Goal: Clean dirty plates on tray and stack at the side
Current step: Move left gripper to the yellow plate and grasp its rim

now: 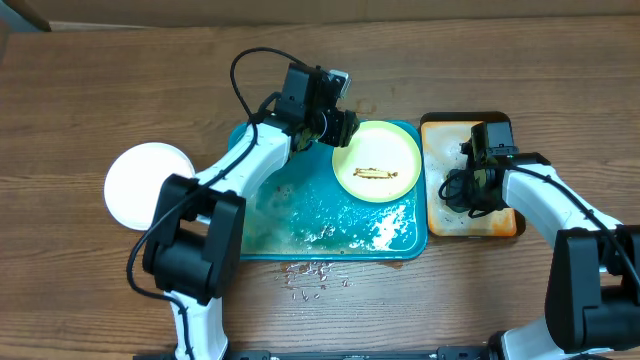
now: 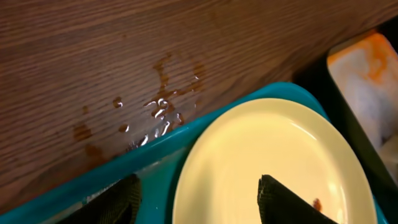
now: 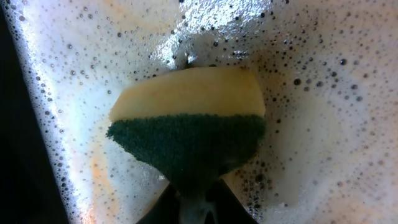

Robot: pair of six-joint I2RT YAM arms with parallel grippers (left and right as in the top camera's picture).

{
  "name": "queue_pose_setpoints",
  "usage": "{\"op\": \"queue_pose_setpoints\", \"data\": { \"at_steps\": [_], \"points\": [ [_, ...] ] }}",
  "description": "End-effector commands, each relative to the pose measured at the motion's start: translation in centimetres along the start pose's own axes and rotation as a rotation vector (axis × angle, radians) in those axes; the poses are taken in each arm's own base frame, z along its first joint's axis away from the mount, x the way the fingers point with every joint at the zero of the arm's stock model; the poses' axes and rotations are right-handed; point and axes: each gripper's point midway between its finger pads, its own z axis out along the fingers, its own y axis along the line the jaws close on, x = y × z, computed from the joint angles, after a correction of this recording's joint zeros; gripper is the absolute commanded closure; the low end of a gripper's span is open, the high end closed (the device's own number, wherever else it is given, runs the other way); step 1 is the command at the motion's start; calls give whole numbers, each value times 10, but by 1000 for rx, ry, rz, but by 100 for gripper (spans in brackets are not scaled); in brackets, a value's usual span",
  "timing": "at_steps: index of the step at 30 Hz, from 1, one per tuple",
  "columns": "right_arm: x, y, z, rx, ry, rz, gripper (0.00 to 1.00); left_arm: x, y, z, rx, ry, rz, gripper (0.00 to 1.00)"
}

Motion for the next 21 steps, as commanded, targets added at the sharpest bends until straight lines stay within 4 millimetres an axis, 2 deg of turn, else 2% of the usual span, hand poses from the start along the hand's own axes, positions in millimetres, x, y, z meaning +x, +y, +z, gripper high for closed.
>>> {"op": "queue_pose_setpoints", "data": {
  "at_steps": [1, 9, 13, 18, 21],
  "points": [
    [12, -2, 4, 1, 34, 12, 85, 5, 0, 15, 0, 10, 15, 39],
    [13, 3, 4, -31, 42, 12, 86, 13, 6, 29, -8, 21, 14, 39],
    [14, 3, 4, -30, 47, 13, 86, 22, 9, 35, -9, 44, 6, 51],
    [15, 3, 4, -30, 49, 13, 86, 39, 12, 36, -20, 109, -15, 74],
    [15, 3, 4, -30, 49, 13, 86, 50, 14, 35, -34, 153, -24, 77]
  ]
}}
